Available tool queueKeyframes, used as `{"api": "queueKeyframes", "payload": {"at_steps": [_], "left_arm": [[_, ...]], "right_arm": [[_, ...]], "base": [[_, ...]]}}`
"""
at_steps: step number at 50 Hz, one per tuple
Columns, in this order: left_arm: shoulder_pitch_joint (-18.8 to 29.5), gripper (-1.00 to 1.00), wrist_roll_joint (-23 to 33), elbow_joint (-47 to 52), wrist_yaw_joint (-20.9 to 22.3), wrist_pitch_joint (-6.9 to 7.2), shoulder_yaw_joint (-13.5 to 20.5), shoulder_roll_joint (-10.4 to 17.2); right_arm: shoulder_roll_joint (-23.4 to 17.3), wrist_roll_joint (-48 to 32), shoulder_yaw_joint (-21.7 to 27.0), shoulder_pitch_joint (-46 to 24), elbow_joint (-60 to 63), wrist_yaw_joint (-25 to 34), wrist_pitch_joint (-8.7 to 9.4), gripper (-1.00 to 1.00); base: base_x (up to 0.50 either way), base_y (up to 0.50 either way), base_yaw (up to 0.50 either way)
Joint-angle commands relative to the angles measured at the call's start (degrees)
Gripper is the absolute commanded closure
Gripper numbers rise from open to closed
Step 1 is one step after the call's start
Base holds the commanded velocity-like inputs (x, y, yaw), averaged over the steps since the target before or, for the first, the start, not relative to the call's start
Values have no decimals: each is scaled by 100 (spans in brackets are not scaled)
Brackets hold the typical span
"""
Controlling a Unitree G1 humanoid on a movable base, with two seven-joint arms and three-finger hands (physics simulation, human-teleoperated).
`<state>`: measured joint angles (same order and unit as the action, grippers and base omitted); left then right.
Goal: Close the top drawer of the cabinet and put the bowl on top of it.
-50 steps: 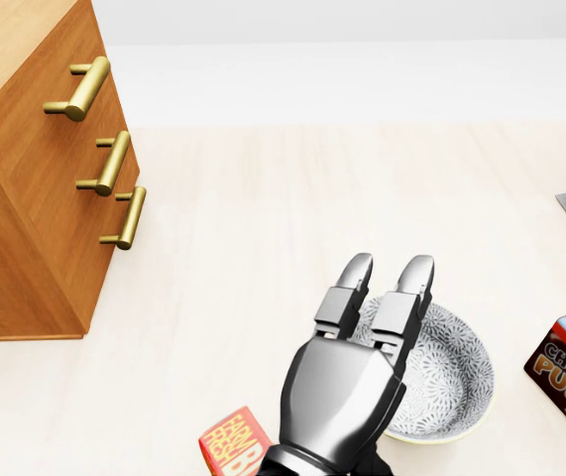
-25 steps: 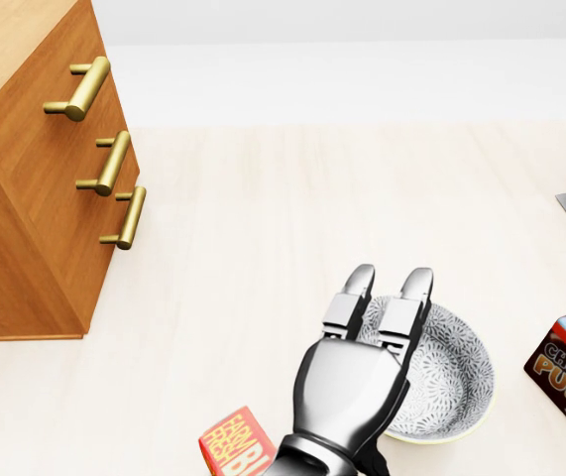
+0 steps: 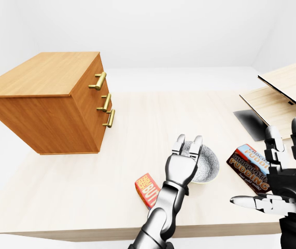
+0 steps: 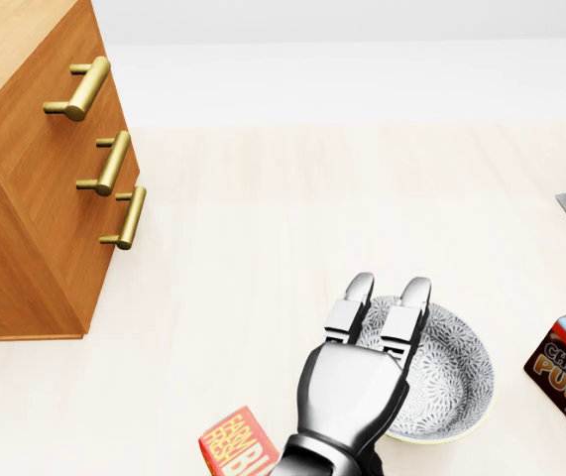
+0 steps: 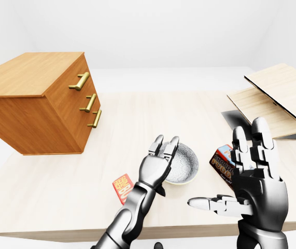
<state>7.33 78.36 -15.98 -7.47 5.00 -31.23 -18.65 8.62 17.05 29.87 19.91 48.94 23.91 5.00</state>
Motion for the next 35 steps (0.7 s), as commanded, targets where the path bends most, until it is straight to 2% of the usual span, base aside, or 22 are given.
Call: {"api": "queueKeyframes", "payload": {"at_steps": [1,7,21,29,35], "left_arm": [[109,-100,86,-331,-105,0,98,-55],[396,-100,21,-839,-255,0,353,-110],[398,-100,99,-923,-197,0,325,-135],[552,-100,86,-1166,-233,0,428,-135],[498,-100,140,-1140,-225,0,351,-135]], "right_arm": [[-7,9,6,-11,-12,-10,0,-100],[4,31,18,7,-1,8,0,-100],[11,44,25,10,52,8,0,-100],[-1,49,39,-9,41,2,0,-100],[-15,69,65,-27,31,-5,0,-100]], "base": [[0,0,0],[0,0,0],[0,0,0],[0,0,0],[0,0,0]]}}
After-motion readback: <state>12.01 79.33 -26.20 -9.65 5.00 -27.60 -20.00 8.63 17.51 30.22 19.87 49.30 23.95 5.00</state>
